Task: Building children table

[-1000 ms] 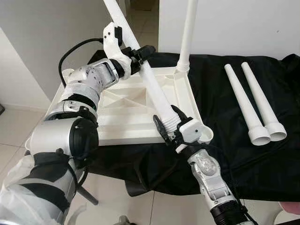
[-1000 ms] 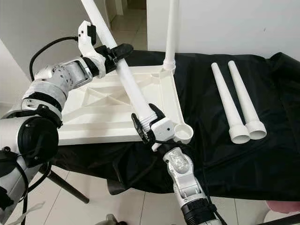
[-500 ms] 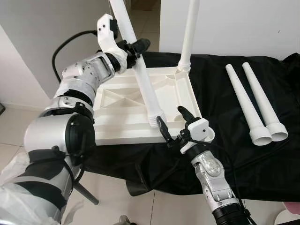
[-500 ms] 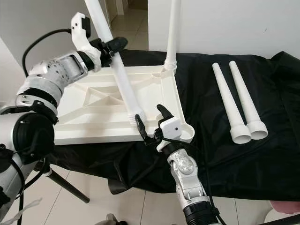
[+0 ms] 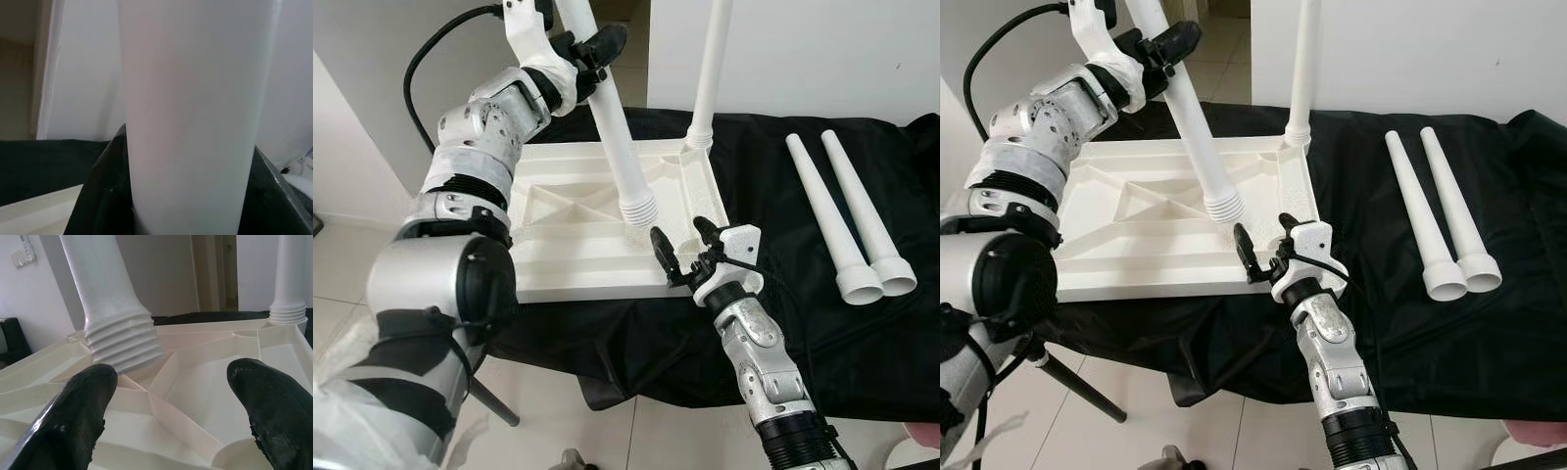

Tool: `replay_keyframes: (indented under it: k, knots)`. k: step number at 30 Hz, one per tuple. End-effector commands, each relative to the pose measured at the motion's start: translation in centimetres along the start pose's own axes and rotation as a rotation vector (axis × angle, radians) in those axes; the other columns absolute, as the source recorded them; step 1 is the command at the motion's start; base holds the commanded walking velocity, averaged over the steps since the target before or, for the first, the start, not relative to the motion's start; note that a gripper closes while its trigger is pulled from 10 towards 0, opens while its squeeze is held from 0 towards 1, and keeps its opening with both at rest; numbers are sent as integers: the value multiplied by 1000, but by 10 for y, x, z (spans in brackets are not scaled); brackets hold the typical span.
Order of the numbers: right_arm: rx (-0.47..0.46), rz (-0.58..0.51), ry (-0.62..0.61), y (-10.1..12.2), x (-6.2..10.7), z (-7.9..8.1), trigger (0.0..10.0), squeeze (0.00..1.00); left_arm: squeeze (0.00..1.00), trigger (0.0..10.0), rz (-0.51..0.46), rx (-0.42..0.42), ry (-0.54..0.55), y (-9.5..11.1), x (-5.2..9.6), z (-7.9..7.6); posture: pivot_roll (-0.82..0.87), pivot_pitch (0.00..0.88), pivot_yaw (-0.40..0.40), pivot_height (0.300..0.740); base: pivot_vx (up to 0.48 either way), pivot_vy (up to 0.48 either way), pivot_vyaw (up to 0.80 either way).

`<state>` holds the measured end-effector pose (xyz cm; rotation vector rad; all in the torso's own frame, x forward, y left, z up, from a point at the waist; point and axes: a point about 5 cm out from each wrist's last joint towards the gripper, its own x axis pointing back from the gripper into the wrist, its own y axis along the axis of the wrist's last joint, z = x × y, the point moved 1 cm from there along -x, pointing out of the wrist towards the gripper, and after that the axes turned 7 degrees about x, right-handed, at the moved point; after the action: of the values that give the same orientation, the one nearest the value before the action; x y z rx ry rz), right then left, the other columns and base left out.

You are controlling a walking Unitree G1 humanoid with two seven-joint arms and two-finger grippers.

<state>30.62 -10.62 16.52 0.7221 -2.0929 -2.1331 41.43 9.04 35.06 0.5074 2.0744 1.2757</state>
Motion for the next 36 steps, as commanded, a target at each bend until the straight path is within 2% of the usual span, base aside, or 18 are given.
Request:
replay_keyframes:
  k: [1, 8, 10, 13, 14, 15, 17, 18, 20, 25, 29, 36]
  knots:
    - [-12, -7, 15, 7, -5, 3, 10000, 0, 0, 10000, -4, -58, -31, 0, -1, -6, -77, 12, 56, 740, 0, 0, 0]
    - [12, -24, 38, 17, -9, 7, 10000, 0, 0, 10000, -7, -97, -36, -6, -3, -13, -78, 10, 51, 740, 0, 0, 0]
    - [76, -11, 43, 23, -14, 8, 10000, 0, 0, 10000, -6, -143, -58, -16, -7, -27, -76, 8, 43, 740, 0, 0, 0]
    - [95, 0, 42, 24, -16, 8, 10000, 0, 0, 10000, -4, -158, -70, -20, -8, -34, -76, 8, 43, 740, 0, 0, 0]
    - [110, 4, 48, 26, -18, 9, 10000, 0, 0, 10000, -2, -173, -88, -24, -10, -42, -76, 9, 44, 740, 0, 0, 0]
    - [110, 4, 48, 26, -18, 9, 10000, 0, 0, 10000, -2, -173, -88, -24, -10, -42, -76, 9, 44, 740, 0, 0, 0]
    - [139, 19, 57, 28, -25, 11, 10000, 0, 0, 10000, -1, -185, -118, -29, -14, -57, -75, 8, 39, 740, 0, 0, 0]
    - [139, 19, 57, 28, -25, 11, 10000, 0, 0, 10000, -1, -185, -118, -29, -14, -57, -75, 8, 39, 740, 0, 0, 0]
    - [191, 43, 52, 29, -30, 10, 10000, 0, 0, 10000, 0, -188, -137, -32, -17, -67, -75, 6, 40, 740, 0, 0, 0]
    - [231, 63, 33, 30, -36, 7, 10000, 0, 0, 10000, 2, -198, -155, -35, -19, -75, -76, 5, 40, 740, 0, 0, 0]
    - [287, 88, -5, 33, -49, 1, 10000, 0, 0, 10000, 5, -217, -185, -42, -20, -91, -71, 1, 39, 740, 0, 0, 0]
    - [294, 97, -28, 34, -57, 0, 10000, 0, 0, 10000, 10, -224, -198, -47, -20, -98, -67, 1, 36, 740, 0, 0, 0]
